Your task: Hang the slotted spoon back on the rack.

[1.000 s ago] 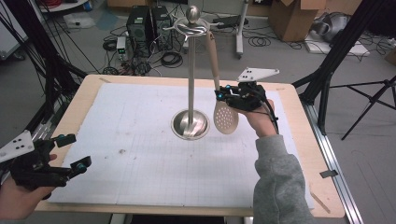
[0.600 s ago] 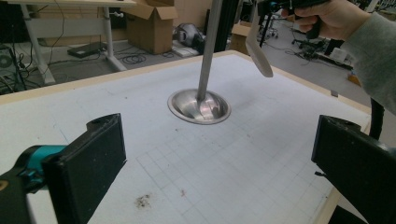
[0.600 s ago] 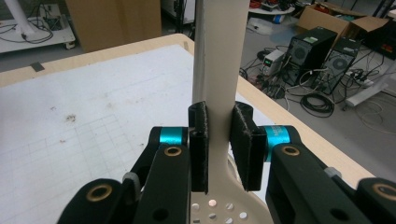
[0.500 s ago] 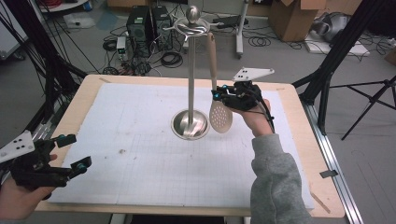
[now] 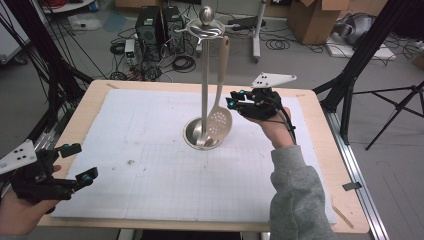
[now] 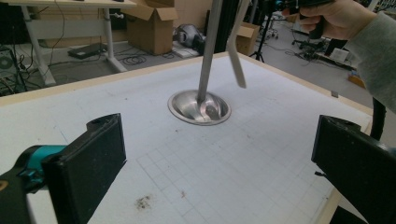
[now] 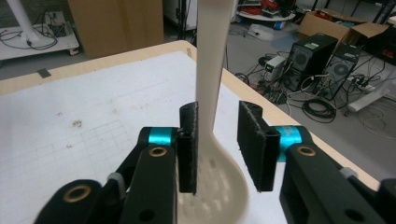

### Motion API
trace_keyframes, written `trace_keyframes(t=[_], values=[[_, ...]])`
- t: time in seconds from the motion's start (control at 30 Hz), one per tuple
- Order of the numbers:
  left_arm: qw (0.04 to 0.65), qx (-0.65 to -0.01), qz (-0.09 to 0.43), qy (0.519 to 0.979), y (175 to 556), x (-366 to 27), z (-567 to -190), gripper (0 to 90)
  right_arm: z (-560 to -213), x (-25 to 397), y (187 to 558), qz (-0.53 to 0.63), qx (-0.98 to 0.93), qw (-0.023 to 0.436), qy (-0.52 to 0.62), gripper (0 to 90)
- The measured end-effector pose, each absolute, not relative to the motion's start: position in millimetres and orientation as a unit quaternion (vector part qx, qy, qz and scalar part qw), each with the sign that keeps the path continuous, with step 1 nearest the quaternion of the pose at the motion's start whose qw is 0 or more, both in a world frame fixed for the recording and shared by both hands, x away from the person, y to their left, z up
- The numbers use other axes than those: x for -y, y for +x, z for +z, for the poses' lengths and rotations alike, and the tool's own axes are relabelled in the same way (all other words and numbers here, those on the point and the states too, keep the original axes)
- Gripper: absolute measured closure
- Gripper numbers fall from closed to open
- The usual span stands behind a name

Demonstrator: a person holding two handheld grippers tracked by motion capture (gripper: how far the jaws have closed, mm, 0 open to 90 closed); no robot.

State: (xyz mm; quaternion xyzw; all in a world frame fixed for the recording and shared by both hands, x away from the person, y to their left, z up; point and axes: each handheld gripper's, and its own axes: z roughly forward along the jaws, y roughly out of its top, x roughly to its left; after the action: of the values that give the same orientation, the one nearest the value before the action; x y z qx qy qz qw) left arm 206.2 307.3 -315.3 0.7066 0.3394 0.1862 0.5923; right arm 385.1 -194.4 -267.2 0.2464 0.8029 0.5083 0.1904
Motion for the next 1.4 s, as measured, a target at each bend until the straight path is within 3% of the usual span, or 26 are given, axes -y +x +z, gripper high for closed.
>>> trace_keyframes(t=[0.53,0.8,0.97,1.4], values=[[0.591,-0.335,0.179,0.712,213,-301,-317,3.3,-271,206,373,0.521,-0.789,0.205,0.254,36.7],[0.593,-0.329,0.175,0.714,217,-296,-318,3.3,-282,216,372,0.529,-0.775,0.206,0.279,15.0],[0.595,-0.331,0.178,0.71,216,-297,-318,3.3,-286,221,371,0.534,-0.771,0.198,0.286,10.7],[0.597,-0.33,0.183,0.708,219,-294,-317,3.3,-296,231,358,0.534,-0.771,0.199,0.283,10.6]])
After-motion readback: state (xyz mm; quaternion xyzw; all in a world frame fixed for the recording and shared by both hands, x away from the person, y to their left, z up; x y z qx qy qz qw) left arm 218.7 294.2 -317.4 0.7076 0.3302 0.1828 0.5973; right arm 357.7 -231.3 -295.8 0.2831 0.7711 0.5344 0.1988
